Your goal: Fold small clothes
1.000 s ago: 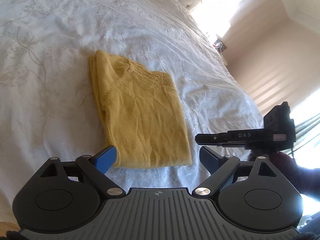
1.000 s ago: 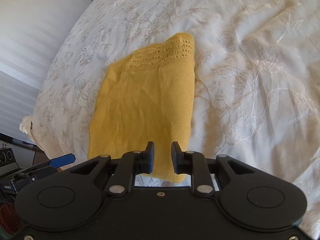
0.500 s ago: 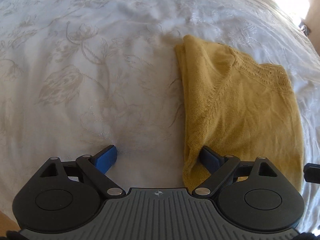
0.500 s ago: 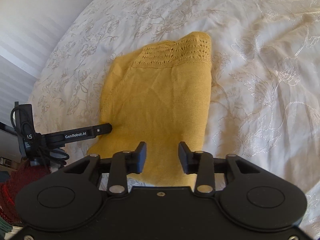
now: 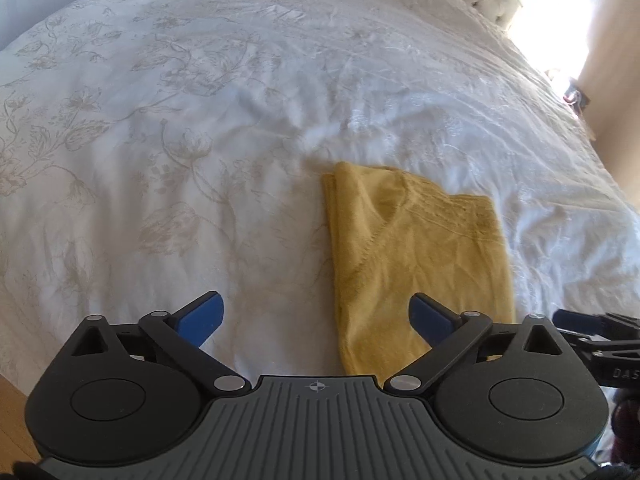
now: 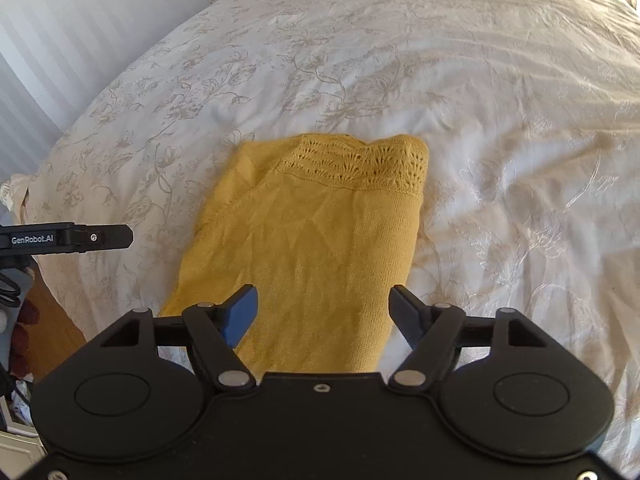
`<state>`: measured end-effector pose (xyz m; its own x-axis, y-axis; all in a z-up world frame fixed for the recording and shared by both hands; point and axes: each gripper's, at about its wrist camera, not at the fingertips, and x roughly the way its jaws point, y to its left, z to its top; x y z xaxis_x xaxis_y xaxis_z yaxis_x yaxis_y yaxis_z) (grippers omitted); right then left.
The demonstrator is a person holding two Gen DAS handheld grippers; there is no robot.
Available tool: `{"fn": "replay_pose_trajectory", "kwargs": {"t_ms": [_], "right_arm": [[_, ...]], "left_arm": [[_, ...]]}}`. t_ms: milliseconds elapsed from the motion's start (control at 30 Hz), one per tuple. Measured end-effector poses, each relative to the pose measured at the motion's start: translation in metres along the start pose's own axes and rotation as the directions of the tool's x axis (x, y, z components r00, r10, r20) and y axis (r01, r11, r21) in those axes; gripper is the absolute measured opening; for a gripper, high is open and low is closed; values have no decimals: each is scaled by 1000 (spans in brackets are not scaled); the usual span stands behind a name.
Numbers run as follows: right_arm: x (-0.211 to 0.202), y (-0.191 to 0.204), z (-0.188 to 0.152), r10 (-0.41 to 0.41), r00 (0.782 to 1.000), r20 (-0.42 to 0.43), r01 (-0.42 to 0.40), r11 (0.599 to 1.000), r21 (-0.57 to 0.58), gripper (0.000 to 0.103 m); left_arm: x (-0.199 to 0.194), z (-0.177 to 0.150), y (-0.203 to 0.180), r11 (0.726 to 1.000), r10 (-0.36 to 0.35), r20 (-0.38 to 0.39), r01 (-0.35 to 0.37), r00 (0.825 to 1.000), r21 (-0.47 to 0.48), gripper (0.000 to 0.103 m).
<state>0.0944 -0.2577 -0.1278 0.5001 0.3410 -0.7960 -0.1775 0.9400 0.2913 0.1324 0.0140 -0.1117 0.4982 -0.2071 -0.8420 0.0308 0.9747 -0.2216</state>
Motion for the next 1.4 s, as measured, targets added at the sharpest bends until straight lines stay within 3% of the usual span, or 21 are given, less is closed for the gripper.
{"fn": "replay_pose_trajectory", "kwargs": {"t_ms": [267,567,767,933,1133,1400], "right_arm": [[-48,23,-9,-51,995,84,49,999,22,102],[-94,33,-31,-127,986,106,120,990,72,102],[-117,37,-39,-149,979,143,138,987,84,102],[-129,47,-42,-177,972,158,169,984,60,102],[-133,56,-46,-193,968,162,191,981,27,102],[-138,66,-47,-191,962,195,192,981,14,102]], "left_arm": [[-37,-21,-43,998,-3,-1,3,1000,60,103],[-84,-43,-74,988,75,70,-83,995,128,102],[-110,-47,-79,983,151,118,-162,982,89,102],[-120,-49,-76,981,187,108,-192,976,40,101],[-124,-54,-76,977,205,78,-209,976,36,101],[-127,-58,-77,958,276,80,-281,958,62,101]]}}
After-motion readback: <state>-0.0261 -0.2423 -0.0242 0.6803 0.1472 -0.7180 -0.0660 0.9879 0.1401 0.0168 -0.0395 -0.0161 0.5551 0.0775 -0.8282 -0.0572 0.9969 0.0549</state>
